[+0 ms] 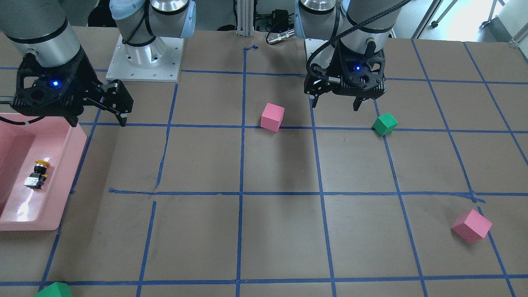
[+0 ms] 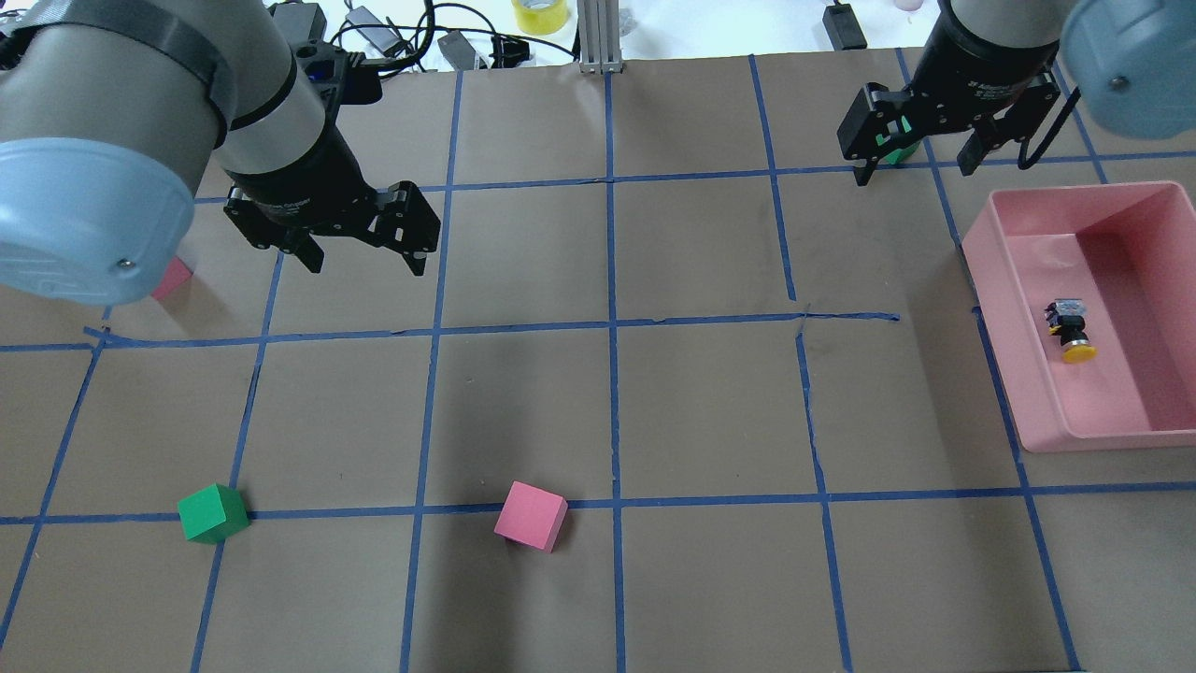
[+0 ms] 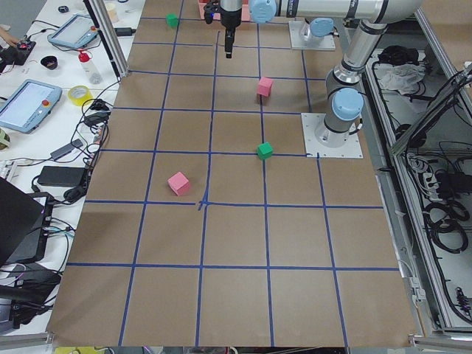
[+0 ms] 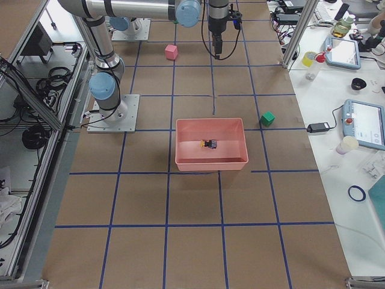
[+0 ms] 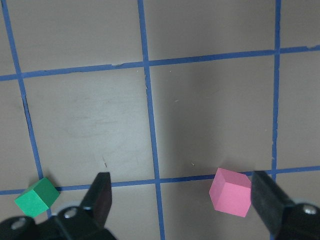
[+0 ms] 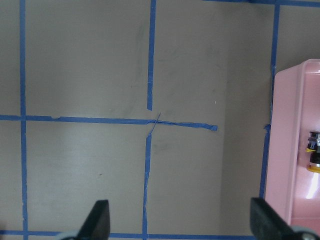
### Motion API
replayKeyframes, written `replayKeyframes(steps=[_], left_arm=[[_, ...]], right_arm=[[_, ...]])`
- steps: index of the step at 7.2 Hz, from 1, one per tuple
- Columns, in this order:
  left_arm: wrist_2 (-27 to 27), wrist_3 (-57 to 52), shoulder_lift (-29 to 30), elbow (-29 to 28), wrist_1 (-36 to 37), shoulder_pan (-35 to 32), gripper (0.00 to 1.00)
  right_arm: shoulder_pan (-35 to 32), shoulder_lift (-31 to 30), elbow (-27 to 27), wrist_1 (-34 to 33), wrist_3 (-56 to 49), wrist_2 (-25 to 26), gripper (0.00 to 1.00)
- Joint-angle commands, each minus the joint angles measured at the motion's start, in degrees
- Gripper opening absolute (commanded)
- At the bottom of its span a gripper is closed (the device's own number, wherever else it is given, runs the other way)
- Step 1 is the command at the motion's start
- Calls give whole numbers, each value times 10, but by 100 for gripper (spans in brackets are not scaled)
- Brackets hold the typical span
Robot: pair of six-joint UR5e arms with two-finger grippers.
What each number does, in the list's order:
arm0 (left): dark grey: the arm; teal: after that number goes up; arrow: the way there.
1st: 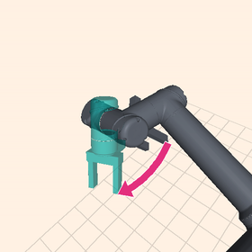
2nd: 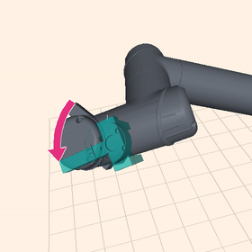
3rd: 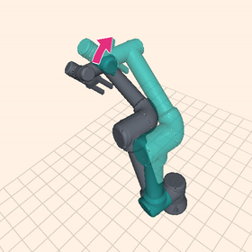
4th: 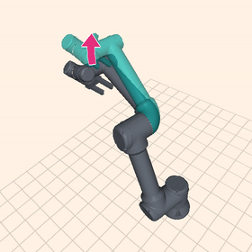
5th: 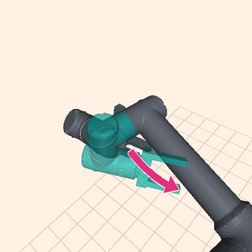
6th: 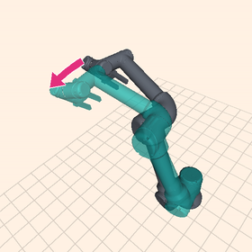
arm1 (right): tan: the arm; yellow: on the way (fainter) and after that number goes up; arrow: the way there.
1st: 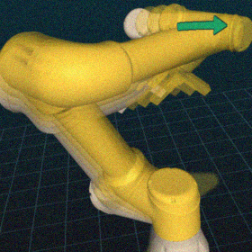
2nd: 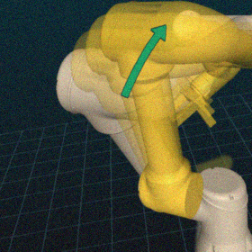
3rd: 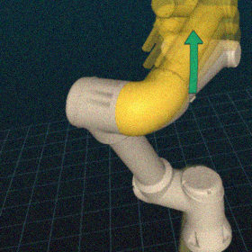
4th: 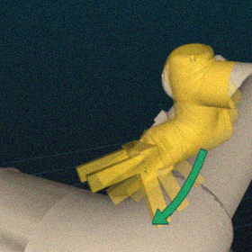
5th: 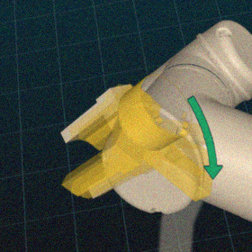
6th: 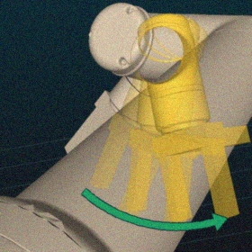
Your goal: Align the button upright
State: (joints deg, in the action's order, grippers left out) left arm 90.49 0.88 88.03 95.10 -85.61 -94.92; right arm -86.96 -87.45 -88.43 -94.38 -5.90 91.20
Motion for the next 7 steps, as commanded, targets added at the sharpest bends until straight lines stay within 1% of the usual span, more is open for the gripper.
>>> replayKeyframes(steps=[1,7], left_arm=[[0,0,0,0,0,0,100],[0,0,0,0,0,0,100]], right_arm=[[-1,-1,-2,0,-1,-1,100],[-1,0,-4,-9,-1,-10,100]])
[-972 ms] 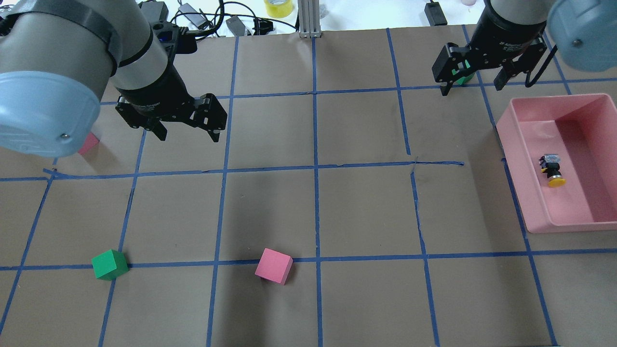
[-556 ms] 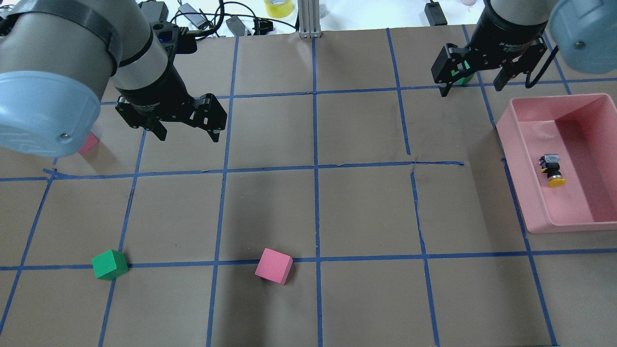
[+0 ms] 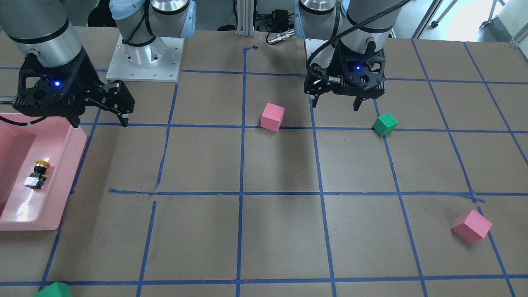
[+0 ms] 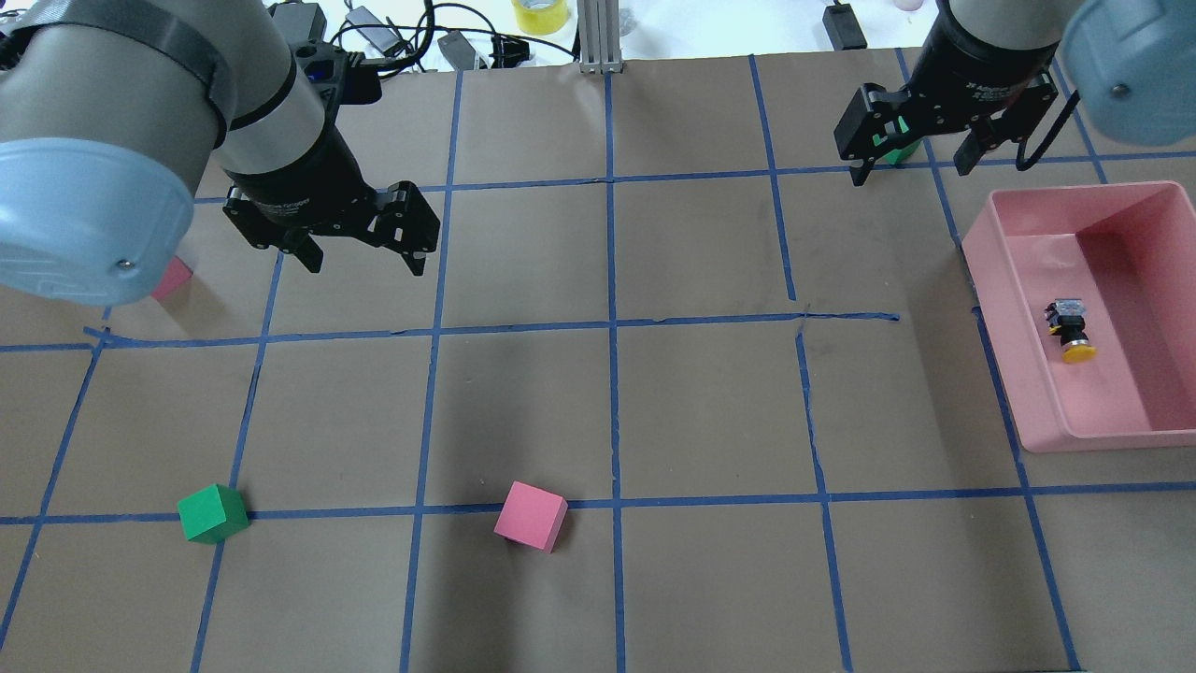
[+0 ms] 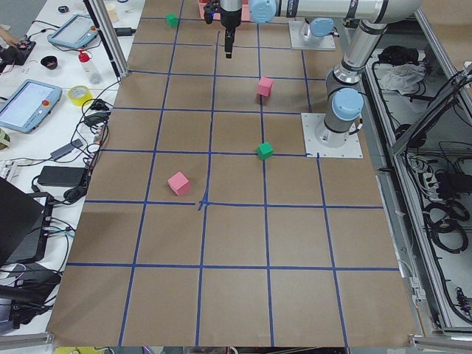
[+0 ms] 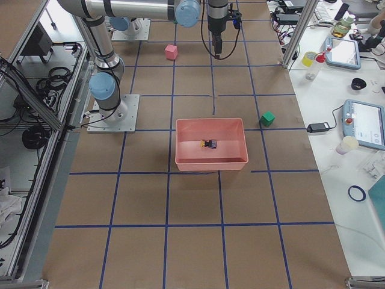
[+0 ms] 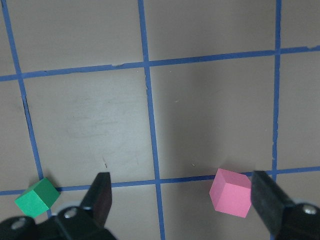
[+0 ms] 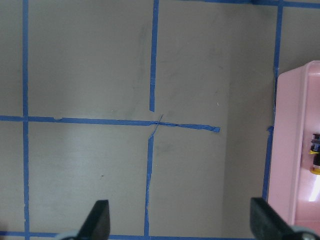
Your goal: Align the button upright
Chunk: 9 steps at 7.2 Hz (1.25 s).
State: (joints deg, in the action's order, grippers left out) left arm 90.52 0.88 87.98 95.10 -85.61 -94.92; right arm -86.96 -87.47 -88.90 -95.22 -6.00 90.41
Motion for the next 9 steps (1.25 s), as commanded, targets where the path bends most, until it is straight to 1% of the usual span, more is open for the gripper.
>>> replayKeyframes(steps=[1,3,4,5,6,7,8,9], left_arm=[[0,0,0,0,0,0,100],[0,0,0,0,0,0,100],[0,0,0,0,-1,0,100],[0,0,0,0,0,0,100],[0,0,0,0,-1,0,100],[0,0,0,0,-1,0,100],[0,0,0,0,0,0,100],[0,0,0,0,-1,0,100]], right_arm=[[0,4,0,-2,1,1,100],[13,8,-4,-8,3,6,100],[49,9,-7,-8,-2,6,100],[103,9,-8,-8,-28,4,100],[146,18,-12,-28,-91,6,100],[188,33,-27,-70,-142,7,100],[235,41,-52,-80,-176,-3,100],[265,61,-88,-127,-184,-3,100]])
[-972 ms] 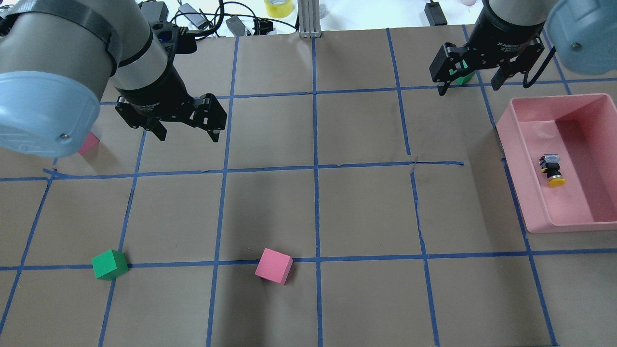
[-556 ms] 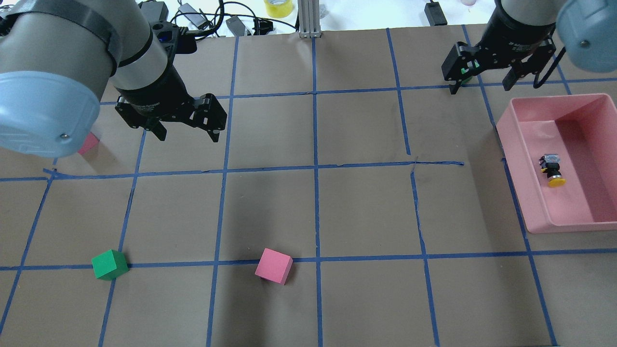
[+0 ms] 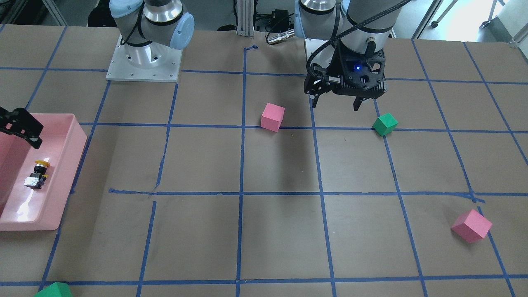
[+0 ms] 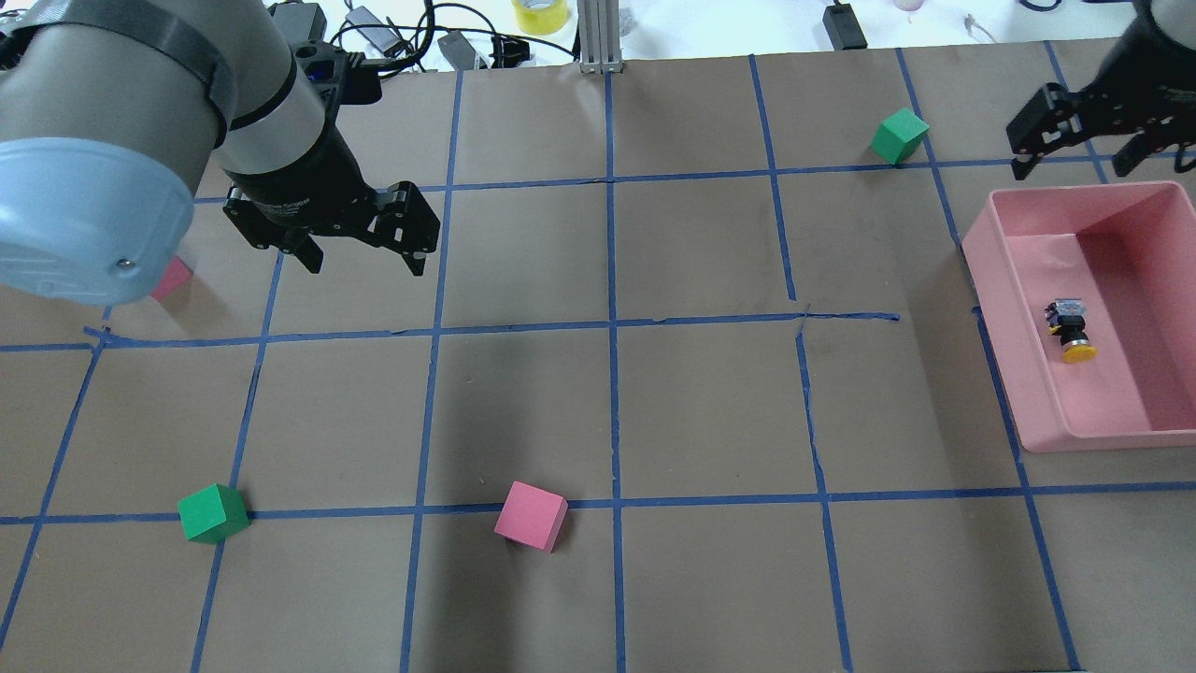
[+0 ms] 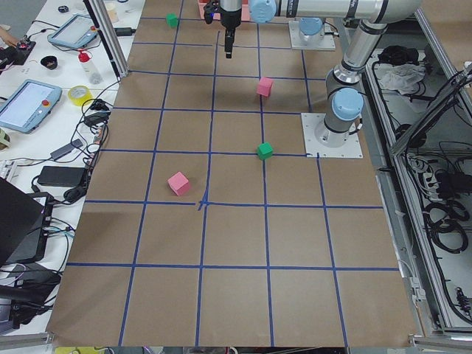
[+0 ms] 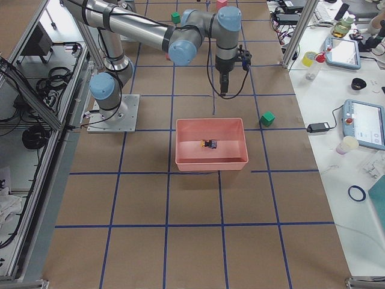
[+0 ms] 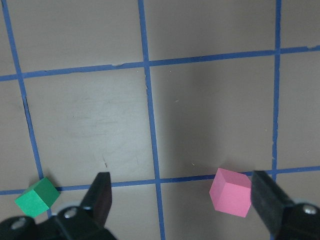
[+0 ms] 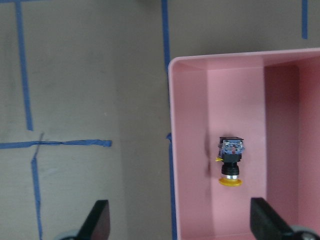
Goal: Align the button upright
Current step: 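Move the right gripper over the pink bin and lower toward the button switch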
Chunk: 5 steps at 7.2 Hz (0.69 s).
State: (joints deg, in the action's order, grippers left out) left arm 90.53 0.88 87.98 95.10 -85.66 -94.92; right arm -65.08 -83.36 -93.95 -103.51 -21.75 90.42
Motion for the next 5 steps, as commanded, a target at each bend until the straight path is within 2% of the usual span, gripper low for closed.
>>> replayKeyframes(steps=[1,2,5], left_arm=[[0,0,0,0,0,0,100],[0,0,0,0,0,0,100],[0,0,0,0,0,0,100]], right_arm=[[58,34,-68,-114,-49,4,100],[63,49,-88,-135,-49,5,100],[78,108,-92,-160,-49,29,100]])
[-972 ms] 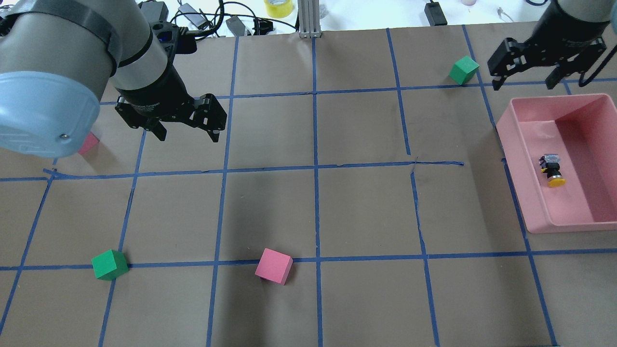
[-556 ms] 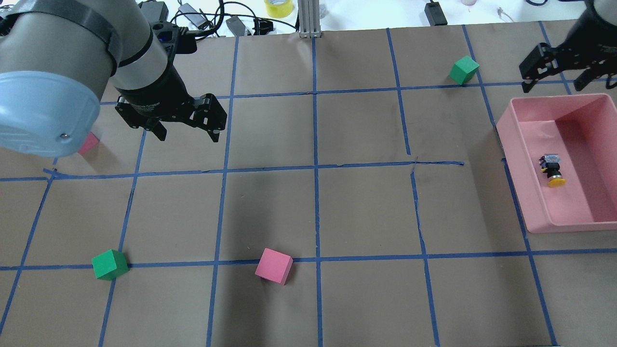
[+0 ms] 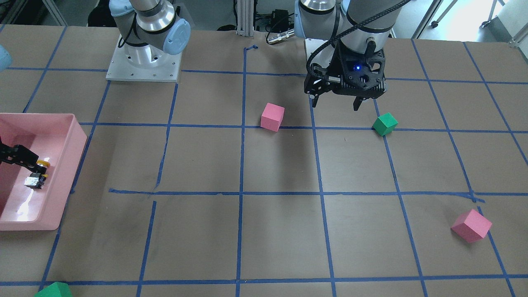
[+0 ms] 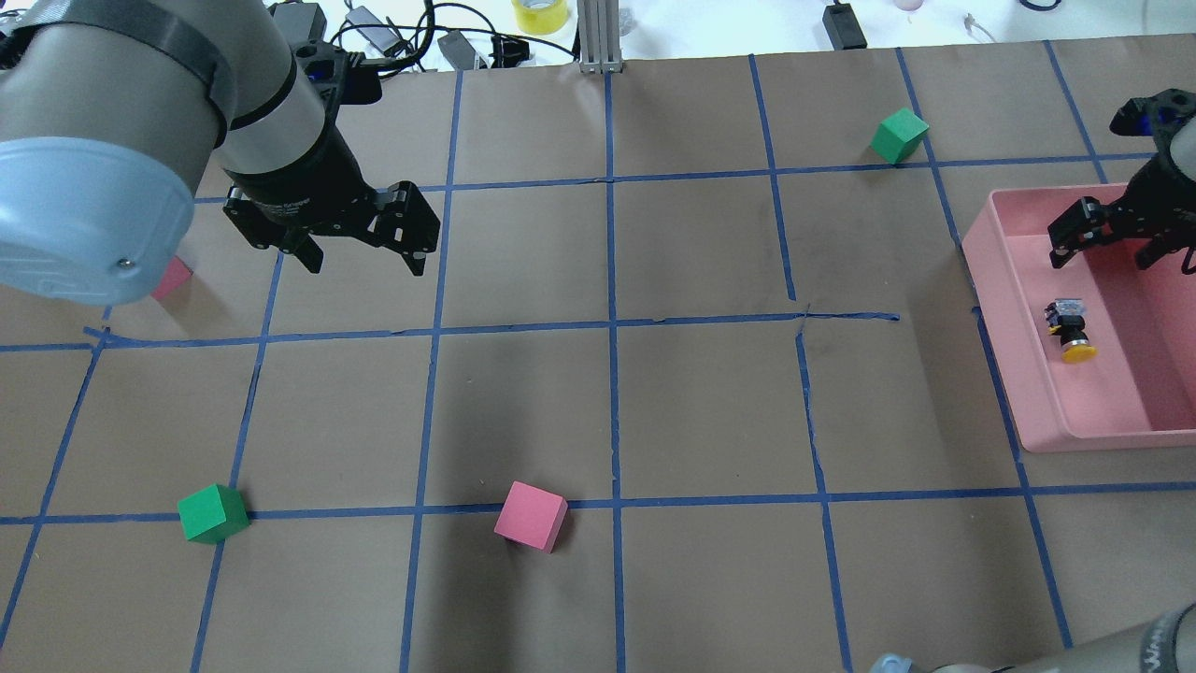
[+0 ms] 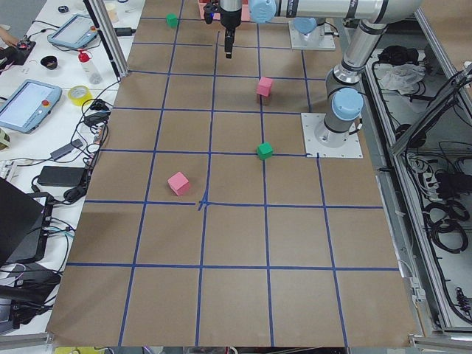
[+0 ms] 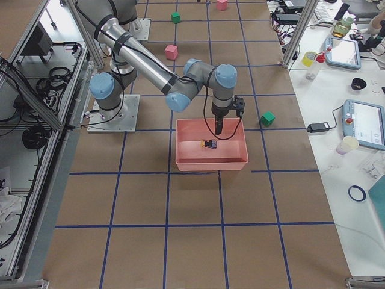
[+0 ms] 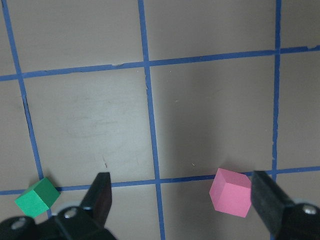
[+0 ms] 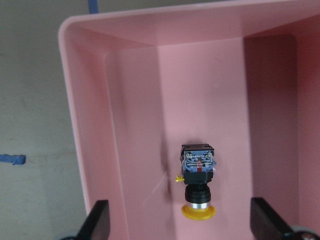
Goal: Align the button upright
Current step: 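Move the right gripper over the pink bin and lower toward the button switch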
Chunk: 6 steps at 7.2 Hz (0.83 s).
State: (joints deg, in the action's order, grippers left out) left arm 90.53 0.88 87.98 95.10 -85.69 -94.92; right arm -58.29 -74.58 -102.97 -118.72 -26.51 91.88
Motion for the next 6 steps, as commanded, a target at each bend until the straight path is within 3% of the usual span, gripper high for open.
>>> replayKeyframes(steps=[1,6], left_arm=[[0,0,0,0,0,0,100],[0,0,0,2,0,0,100]], right_arm=[[10,31,-6,-8,-2,15,100],[10,63,-38,-21,-4,72,100]])
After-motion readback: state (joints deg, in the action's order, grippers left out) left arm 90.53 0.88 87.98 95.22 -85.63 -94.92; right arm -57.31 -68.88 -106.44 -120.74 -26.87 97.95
